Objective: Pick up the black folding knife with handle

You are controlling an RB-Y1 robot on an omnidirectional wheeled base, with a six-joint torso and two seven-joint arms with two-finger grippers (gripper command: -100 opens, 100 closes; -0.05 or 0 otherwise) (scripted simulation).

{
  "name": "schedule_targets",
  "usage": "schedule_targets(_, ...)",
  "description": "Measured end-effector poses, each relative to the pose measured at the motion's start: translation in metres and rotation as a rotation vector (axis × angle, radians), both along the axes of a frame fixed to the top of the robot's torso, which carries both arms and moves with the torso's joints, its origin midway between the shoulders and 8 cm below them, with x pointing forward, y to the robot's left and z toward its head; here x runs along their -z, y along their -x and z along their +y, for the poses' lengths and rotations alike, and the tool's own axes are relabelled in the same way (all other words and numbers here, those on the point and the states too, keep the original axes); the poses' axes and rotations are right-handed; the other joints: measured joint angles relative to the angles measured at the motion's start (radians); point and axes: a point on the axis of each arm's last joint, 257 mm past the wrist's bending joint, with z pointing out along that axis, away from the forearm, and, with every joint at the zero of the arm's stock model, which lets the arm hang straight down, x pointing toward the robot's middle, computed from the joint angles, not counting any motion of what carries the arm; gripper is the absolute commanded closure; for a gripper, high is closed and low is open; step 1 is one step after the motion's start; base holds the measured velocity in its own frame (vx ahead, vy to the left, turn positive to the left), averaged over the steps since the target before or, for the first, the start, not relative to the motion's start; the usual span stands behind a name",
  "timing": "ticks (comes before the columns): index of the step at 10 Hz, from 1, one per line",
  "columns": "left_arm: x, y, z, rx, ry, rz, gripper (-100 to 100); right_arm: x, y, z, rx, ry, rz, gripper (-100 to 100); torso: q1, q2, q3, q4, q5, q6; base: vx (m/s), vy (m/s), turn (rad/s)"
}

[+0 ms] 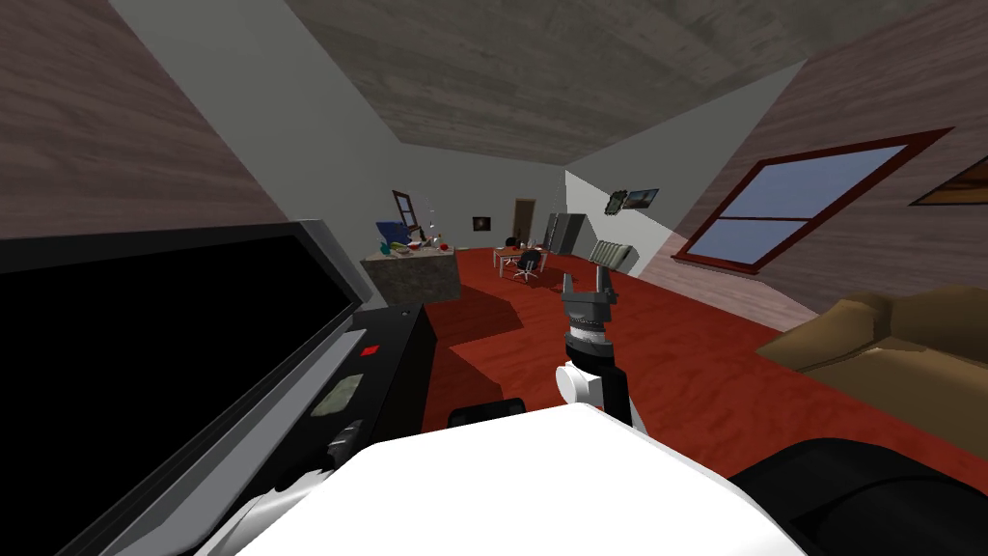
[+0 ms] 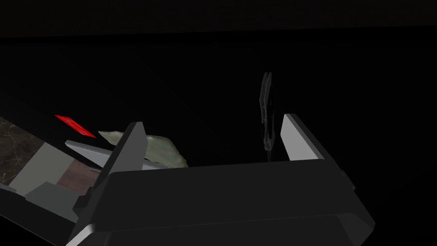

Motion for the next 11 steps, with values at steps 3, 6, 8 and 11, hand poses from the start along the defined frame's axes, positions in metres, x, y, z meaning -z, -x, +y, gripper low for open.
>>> schedule_targets(3,0.014,0.031,0.007,-0.071,0.021,0.082,-100,0.000,0.000,0.000,0.000,0.000,0.000,0,0.000,0.000,0.000,0.000,0.000,0.000,0.042,0.023,-0.039)
schedule_targets(6,0.023,0.066,0.018,-0.149,0.044,0.172,-100,0.000,0.000,0.000,0.000,0.000,0.000,0,0.000,-0.001,0.000,0.000,0.000,0.000,0.054,0.027,-0.056)
schedule_targets(8,0.026,0.083,0.022,-0.191,0.055,0.222,-100,0.000,0.000,0.000,0.000,0.000,0.000,0,0.000,0.000,0.000,0.000,0.000,0.000,0.035,0.026,-0.032)
schedule_targets(11,0.032,0.106,0.031,-0.250,0.069,0.286,-100,0.000,0.000,0.000,0.000,0.000,0.000,0,0.000,0.000,0.000,0.000,0.000,0.000,0.048,0.026,-0.053)
